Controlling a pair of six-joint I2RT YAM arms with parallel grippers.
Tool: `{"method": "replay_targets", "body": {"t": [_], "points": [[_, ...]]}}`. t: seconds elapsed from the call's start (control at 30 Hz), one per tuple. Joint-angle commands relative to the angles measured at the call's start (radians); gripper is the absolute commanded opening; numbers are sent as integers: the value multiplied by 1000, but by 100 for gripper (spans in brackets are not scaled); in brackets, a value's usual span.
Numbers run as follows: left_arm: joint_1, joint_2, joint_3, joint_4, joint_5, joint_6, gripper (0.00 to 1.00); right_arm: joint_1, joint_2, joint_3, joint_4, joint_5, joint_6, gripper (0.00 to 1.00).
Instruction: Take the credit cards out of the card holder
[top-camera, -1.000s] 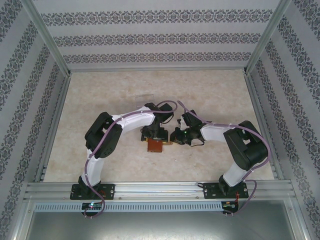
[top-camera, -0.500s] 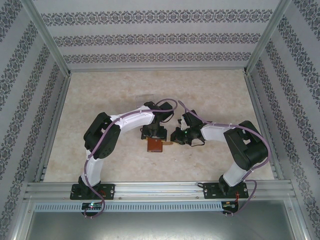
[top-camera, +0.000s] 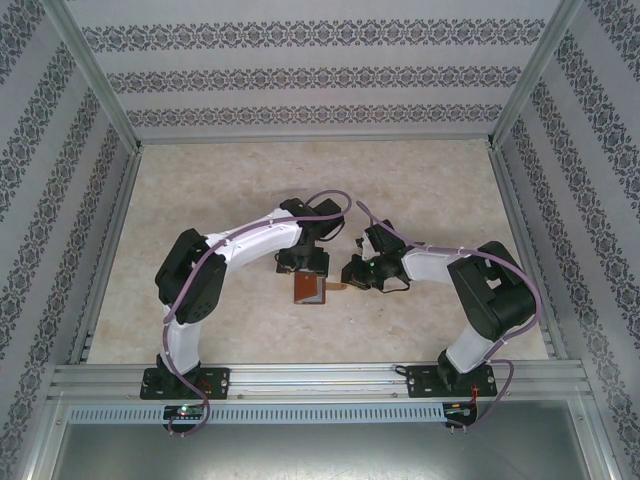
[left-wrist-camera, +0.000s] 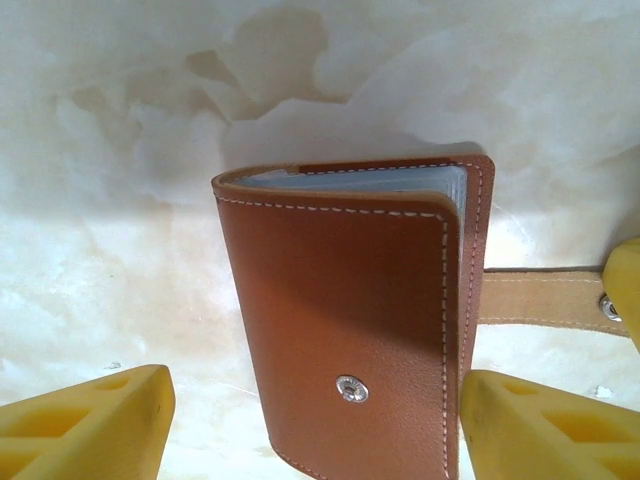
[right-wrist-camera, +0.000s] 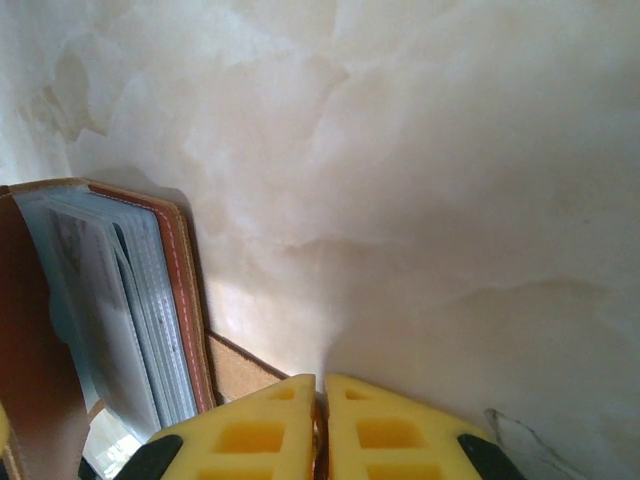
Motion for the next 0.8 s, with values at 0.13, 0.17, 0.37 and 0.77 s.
{"method": "replay_targets", "body": {"t": [0.13, 0.17, 0.37, 0.77], "points": [[29, -74, -39, -58, -62, 22, 57, -11, 22, 35, -116, 58, -22, 11], [33, -83, -48, -53, -59, 21, 55, -12, 23, 37, -126, 63, -24, 11], [54, -133, -99, -16, -44, 31, 40, -12, 22, 39, -133, 68, -15, 11], [127, -216, -325, 226, 104, 48, 16, -12, -23, 59, -192, 86, -48, 12]]}}
